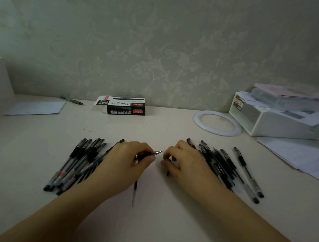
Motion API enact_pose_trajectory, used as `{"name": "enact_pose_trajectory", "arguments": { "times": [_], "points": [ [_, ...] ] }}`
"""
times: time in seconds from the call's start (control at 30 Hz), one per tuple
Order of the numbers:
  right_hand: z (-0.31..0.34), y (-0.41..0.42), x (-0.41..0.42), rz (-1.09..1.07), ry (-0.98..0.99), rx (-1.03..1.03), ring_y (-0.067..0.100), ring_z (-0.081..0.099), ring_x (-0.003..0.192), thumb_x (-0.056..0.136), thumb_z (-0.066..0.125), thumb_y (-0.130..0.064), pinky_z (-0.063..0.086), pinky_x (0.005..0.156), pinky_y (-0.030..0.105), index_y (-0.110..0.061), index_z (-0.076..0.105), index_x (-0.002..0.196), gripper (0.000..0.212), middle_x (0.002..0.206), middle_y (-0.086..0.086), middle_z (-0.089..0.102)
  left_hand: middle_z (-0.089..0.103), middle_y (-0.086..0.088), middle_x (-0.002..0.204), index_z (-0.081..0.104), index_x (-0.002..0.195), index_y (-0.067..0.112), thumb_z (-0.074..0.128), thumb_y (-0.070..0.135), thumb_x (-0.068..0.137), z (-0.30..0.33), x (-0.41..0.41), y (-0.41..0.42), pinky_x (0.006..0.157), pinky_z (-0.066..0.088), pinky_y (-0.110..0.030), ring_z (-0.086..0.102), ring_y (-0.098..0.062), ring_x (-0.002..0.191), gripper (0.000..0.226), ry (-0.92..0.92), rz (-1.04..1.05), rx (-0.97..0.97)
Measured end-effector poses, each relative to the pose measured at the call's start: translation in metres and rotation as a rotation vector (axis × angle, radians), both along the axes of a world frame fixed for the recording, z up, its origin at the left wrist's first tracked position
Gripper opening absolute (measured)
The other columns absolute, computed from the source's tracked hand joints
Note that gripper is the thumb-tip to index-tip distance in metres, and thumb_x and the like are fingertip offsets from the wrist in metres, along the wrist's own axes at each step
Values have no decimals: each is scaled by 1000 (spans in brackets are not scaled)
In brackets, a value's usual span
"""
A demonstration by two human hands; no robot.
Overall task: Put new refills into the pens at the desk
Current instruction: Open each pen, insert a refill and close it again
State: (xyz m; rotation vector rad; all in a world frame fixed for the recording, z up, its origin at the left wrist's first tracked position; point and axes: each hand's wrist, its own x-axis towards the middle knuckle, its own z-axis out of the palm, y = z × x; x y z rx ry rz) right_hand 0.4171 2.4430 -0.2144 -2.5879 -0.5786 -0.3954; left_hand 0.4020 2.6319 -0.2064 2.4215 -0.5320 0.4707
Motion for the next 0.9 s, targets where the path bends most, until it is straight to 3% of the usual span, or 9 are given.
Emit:
{"name": "enact_pose_trajectory", "arguments": {
  "times": [0.23,0.5,0.63,0.7,0.8,0.9],
  "points": [
    [-3,1,3,1,-1,30,11,50,78,96,57,-29,46,73,30,-19,65,98,12,87,-8,48,59,15,71,64,83,33,67,58,76,-4,-2,-1,62,41,-10,54,1,72,26,125,-101,77],
    [-3,4,-3,28,79,84,9,52,79,88,63,-50,48,72,28,-21,65,94,30,90,-6,49,60,12,69,65,82,29,67,40,83,-5,1,4,61,42,-12,55,-4,70,11,107,-100,63],
    [1,2,-5,32,74,68,9,52,81,92,62,-27,50,79,31,-21,61,101,11,95,-5,52,62,14,75,66,85,31,62,42,85,-7,3,5,65,43,-12,56,0,76,12,97,-69,93],
    [2,1,-4,24,64,66,9,51,82,93,58,-18,50,81,34,-20,58,107,13,97,-5,55,62,14,74,66,86,30,57,47,87,-7,3,4,64,44,-14,55,0,74,19,87,-60,93],
    [1,1,-3,-1,84,37,12,53,92,97,53,-15,48,87,34,-18,58,120,24,104,-3,55,62,13,74,66,87,29,50,52,88,-6,2,3,66,46,-20,56,-2,73,28,93,-59,83],
    [-1,0,-1,-23,107,-37,17,51,105,101,46,-18,45,93,34,-16,59,123,26,113,1,51,64,16,79,67,93,31,50,44,92,-6,3,3,66,45,-14,58,1,76,22,122,-59,65]
  ]
}}
